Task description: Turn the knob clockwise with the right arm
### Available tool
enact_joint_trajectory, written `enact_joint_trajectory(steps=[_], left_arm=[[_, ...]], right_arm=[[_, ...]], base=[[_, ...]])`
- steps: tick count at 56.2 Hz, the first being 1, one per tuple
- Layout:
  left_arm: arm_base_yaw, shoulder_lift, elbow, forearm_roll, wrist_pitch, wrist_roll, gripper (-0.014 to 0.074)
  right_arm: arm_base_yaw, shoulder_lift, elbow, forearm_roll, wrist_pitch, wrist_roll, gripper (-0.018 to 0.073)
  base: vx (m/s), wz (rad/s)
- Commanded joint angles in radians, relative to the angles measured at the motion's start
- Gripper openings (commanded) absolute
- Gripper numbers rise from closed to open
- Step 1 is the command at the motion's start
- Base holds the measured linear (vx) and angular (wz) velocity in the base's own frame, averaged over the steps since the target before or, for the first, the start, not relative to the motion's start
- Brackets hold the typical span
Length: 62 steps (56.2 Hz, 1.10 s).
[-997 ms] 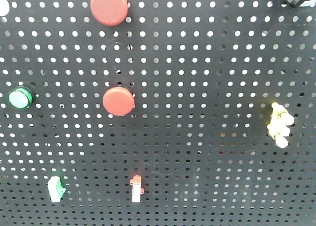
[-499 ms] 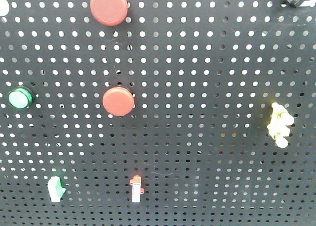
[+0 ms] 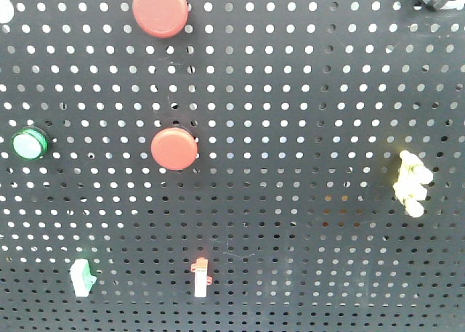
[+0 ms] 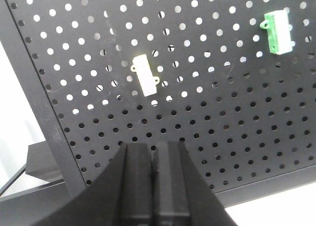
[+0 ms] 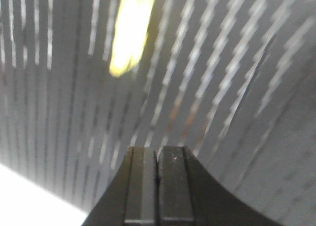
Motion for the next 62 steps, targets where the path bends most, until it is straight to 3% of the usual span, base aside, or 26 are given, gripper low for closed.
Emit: enact_joint_trajectory(steps=[1,21,34,43,56,62], left_arm=[[-0.008,-0.017,0.033,-0.005,-0.077,-0.004,-0.0006],[-0.008,-0.017,0.033,-0.005,-0.077,-0.004,-0.0006],[-0.008,-0.017,0.033,-0.005,-0.077,-0.004,-0.0006],[-0.008,-0.017,0.033,-0.005,-0.077,-0.004,-0.0006],[-0.008,-0.017,0.033,-0.005,-0.077,-0.004,-0.0006],[-0.008,-0.017,0.033,-0.005,-0.077,-0.004,-0.0006]], right_arm=[[-0.006,0.007,0.022,-0.027,-0.088,-0.01,-0.0008],[-0.006,0.007,0.163,-0.011,-0.081,-0.01,-0.0008],[-0.006,-0.072,0.35,0.32,-0.088,-0.01,-0.0008],[-0.019,-0.228,0.466,0.352,-0.071,-0.01,-0.0008],[-0.195,-0.439,0.512,0.349,-0.109,-0.012,-0.0008],[-0.301,-0.484,0.583,0.348,-0.233,-0.01,-0.0008]], base=[[0.0,0.0],[0.0,0.0],[0.0,0.0],[0.0,0.0],[0.0,0.0],[0.0,0.0]])
